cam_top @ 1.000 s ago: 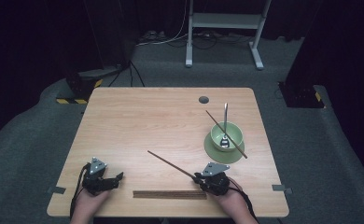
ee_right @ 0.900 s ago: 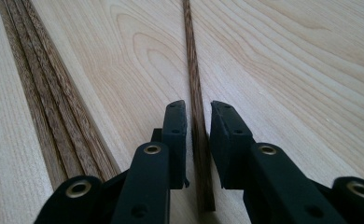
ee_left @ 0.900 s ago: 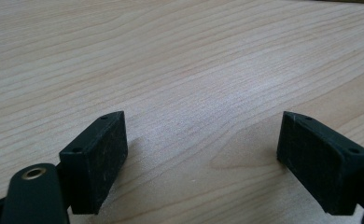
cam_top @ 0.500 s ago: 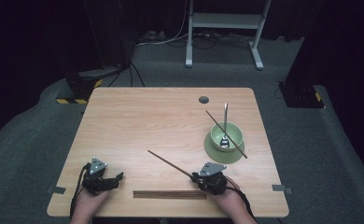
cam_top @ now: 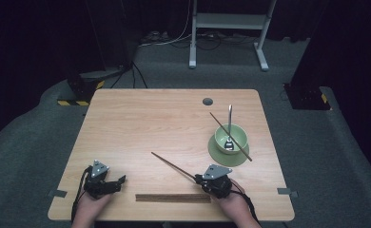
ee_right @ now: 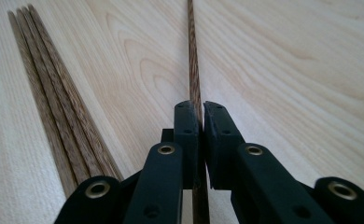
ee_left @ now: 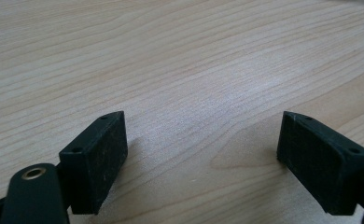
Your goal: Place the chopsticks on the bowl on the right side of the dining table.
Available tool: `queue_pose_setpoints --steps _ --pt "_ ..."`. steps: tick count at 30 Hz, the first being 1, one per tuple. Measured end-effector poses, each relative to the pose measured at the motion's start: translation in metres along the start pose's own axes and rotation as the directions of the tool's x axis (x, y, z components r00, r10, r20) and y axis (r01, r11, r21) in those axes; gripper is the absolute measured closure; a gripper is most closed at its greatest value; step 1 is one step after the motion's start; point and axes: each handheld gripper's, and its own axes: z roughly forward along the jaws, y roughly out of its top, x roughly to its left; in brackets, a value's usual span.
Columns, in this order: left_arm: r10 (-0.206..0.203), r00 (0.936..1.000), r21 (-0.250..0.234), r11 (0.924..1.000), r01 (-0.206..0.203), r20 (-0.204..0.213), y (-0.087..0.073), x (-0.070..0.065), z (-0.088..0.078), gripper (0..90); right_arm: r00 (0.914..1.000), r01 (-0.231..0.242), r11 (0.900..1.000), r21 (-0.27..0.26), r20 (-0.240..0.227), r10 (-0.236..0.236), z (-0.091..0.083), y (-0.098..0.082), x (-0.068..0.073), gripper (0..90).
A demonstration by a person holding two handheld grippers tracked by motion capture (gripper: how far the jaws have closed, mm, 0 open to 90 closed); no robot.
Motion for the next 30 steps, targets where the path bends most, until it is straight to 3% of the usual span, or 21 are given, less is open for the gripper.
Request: queue_pose_setpoints --steps 15,30 --pt "0.000 1.0000 0.001 1.0000 0.000 0.001 0.000 0.000 0.000 16.3 0.9978 -0.030 0.993 -0.117 0.055 0.037 -0.037 0.009 -0.011 84.5" --pt "0.002 1.0000 0.001 1.0000 -0.002 0.003 0.000 0.000 0.000 15.9 0.9881 -0.067 0.982 -0.177 0.125 0.090 -0.064 0.005 -0.031 84.5"
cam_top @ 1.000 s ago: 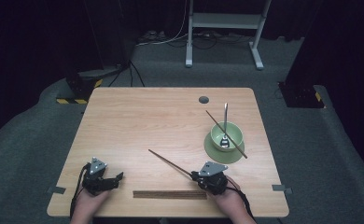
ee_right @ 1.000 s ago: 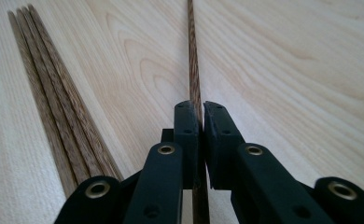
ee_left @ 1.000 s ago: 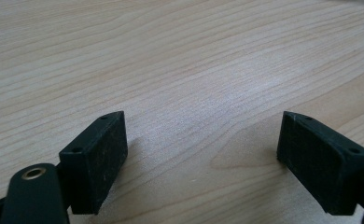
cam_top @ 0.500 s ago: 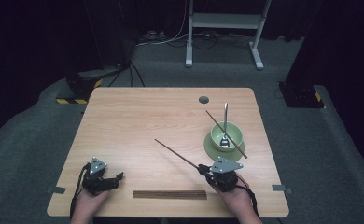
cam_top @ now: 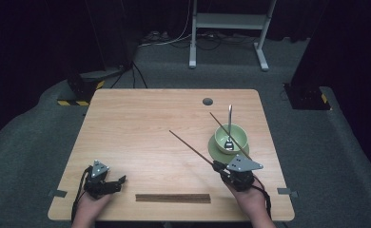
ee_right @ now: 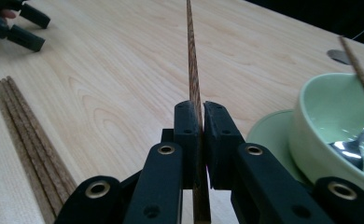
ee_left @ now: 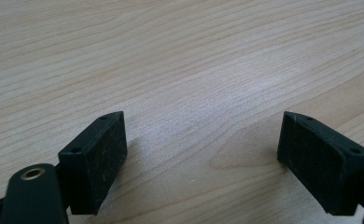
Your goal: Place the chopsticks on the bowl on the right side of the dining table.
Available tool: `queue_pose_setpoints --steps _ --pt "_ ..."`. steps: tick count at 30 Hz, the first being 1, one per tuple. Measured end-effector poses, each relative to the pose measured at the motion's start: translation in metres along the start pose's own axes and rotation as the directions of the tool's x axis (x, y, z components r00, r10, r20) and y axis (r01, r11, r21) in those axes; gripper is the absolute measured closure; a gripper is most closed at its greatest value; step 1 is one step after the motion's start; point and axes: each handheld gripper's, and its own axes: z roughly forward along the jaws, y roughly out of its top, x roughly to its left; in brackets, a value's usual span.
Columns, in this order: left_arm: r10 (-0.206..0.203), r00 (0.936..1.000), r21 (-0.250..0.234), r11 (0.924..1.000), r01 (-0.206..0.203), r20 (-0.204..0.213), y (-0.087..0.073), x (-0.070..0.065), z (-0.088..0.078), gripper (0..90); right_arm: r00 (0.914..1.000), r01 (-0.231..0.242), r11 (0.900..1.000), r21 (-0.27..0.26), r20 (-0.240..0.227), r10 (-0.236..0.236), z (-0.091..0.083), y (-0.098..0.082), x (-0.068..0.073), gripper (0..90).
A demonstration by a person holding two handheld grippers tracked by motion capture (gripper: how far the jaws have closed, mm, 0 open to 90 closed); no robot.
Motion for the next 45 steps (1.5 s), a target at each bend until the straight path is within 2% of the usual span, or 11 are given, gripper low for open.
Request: queue_pose_setpoints --steps 9,20,30,41,45 --pt "0.001 1.0000 0.000 1.0000 -0.001 0.001 0.000 0.000 0.000 15.9 0.9970 -0.032 0.999 -0.014 0.070 0.033 -0.012 -0.004 -0.017 84.5" --pt "0.001 1.0000 0.000 1.0000 -0.001 0.002 0.000 0.000 0.000 15.9 0.9854 -0.086 0.996 -0.012 0.146 0.087 -0.021 -0.012 -0.034 84.5" --pt "0.003 1.0000 0.000 1.0000 -0.003 0.001 0.000 0.000 0.000 16.0 0.9669 -0.146 0.989 -0.007 0.211 0.144 -0.026 -0.021 -0.050 84.5" --pt "0.002 1.0000 0.000 1.0000 -0.002 0.002 0.000 0.000 0.000 15.9 0.9501 -0.182 0.983 0.006 0.258 0.175 -0.024 -0.023 -0.061 84.5" --pt "0.002 1.0000 0.000 1.0000 -0.002 0.002 0.000 0.000 0.000 16.0 0.9479 -0.188 0.982 0.009 0.264 0.179 -0.024 -0.025 -0.062 84.4"
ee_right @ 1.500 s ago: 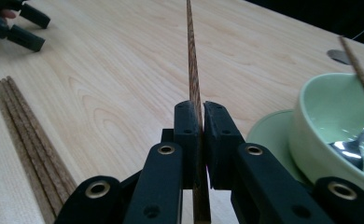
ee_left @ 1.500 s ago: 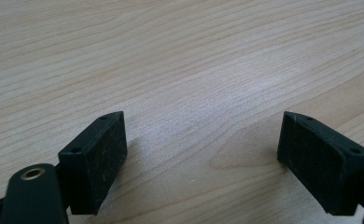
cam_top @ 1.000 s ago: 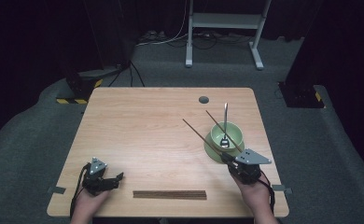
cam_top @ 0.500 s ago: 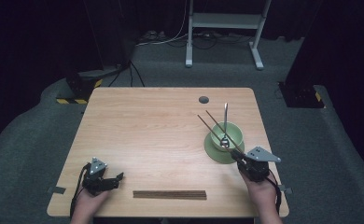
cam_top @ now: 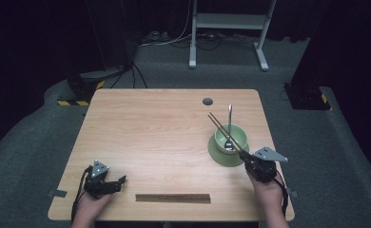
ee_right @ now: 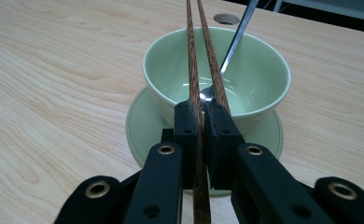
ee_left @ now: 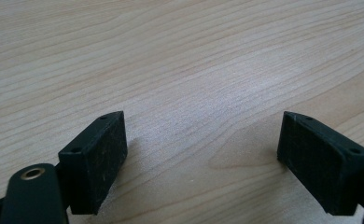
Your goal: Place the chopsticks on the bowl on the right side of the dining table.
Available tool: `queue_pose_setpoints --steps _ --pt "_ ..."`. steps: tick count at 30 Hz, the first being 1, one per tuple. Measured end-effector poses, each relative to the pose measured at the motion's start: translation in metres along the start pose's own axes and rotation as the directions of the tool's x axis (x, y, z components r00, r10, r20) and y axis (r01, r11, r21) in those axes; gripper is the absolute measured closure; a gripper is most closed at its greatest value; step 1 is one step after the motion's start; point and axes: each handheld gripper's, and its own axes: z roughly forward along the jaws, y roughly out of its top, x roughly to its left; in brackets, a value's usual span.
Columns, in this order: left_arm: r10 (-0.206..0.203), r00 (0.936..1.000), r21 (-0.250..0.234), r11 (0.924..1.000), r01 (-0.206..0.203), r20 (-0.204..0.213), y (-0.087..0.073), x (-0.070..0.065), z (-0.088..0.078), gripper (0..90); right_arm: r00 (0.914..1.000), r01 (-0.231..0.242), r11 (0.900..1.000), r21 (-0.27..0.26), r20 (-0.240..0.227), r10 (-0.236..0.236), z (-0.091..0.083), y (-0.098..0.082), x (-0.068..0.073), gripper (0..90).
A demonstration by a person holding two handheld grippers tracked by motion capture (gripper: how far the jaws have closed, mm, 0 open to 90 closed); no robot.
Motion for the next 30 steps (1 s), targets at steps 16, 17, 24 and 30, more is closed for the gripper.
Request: queue_pose_setpoints --steps 16,17,24,30 --pt "0.001 1.0000 0.000 1.0000 -0.001 0.000 0.000 0.000 0.000 16.1 0.9999 0.006 1.000 0.005 0.010 -0.006 0.008 0.003 0.001 83.5" --pt "0.001 1.0000 0.000 1.0000 -0.001 0.000 0.000 0.000 0.000 16.1 0.9999 0.009 1.000 0.005 0.011 -0.009 0.009 0.003 0.001 83.4" --pt "0.002 1.0000 0.000 1.0000 -0.002 0.000 0.000 0.000 0.000 16.1 0.9999 0.011 1.000 -0.021 -0.002 -0.011 0.004 0.006 0.002 72.4" --pt "0.003 1.0000 -0.001 1.0000 -0.003 -0.002 0.000 0.000 0.000 16.1 0.9998 0.009 0.999 -0.049 0.017 -0.009 -0.012 0.005 0.003 53.0"
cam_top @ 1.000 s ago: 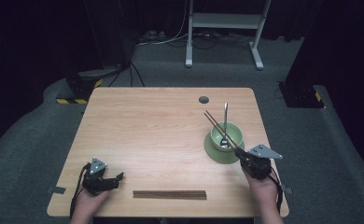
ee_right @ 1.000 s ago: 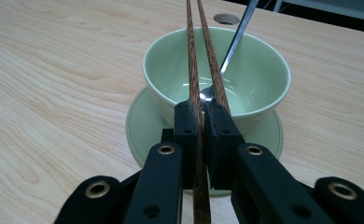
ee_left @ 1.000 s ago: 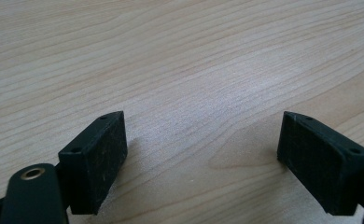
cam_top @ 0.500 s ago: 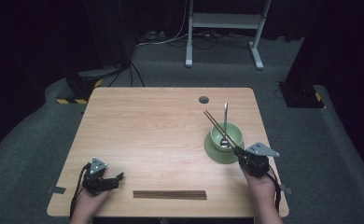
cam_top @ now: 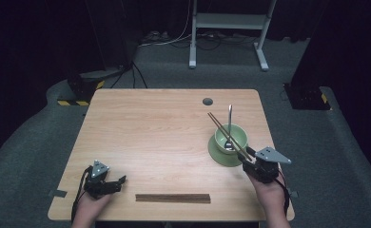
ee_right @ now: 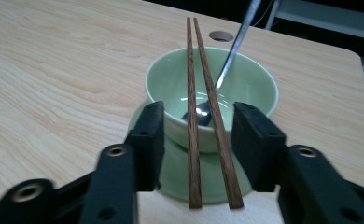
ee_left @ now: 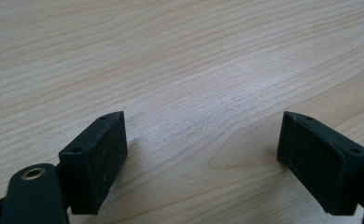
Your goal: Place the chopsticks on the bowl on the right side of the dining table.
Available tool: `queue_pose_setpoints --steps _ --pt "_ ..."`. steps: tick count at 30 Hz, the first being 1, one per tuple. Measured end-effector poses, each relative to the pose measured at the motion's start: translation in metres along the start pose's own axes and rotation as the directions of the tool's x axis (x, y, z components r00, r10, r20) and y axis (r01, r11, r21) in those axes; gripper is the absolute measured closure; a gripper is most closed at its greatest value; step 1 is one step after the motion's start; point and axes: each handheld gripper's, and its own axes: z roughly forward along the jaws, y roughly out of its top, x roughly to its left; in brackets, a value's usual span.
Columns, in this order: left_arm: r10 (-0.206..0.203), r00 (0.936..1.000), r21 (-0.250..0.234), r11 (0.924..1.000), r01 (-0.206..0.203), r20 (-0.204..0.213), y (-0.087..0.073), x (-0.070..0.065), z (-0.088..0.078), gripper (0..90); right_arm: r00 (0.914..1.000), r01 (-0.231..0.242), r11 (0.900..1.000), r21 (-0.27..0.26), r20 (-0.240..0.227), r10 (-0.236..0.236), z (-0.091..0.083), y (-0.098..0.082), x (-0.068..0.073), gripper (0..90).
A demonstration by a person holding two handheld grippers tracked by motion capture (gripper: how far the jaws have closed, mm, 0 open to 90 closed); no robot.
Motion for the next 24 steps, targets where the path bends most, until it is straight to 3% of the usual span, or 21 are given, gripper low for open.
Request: queue_pose_setpoints --steps 3,8,11,14,19,24 --pt "0.004 1.0000 -0.002 1.0000 -0.004 -0.004 0.000 0.000 0.000 16.1 0.9997 -0.010 1.000 0.007 0.022 0.010 -0.007 -0.005 -0.001 42.6" --pt "0.019 0.9998 -0.005 0.9998 -0.019 -0.011 0.000 -0.002 -0.001 16.8 0.9985 -0.037 0.999 0.031 0.042 0.035 -0.012 -0.017 -0.002 39.4" --pt "0.010 1.0000 -0.003 1.0000 -0.010 -0.003 0.000 -0.001 -0.001 16.7 0.9975 -0.027 0.998 0.049 0.066 0.024 -0.010 -0.027 0.001 41.9" --pt "0.019 0.9998 -0.004 0.9998 -0.019 -0.004 0.000 -0.001 -0.001 17.2 0.9963 -0.051 0.997 0.053 0.073 0.047 -0.004 -0.032 0.000 46.3" --pt "0.020 0.9998 -0.004 0.9998 -0.020 -0.002 0.000 -0.002 -0.001 17.2 0.9973 -0.033 0.998 0.048 0.067 0.030 0.005 -0.028 0.008 52.1" --pt "0.019 0.9998 -0.007 0.9998 -0.019 -0.006 -0.001 -0.002 -0.001 17.1 0.9953 -0.024 0.998 0.062 0.095 0.018 0.013 -0.024 0.013 58.2"
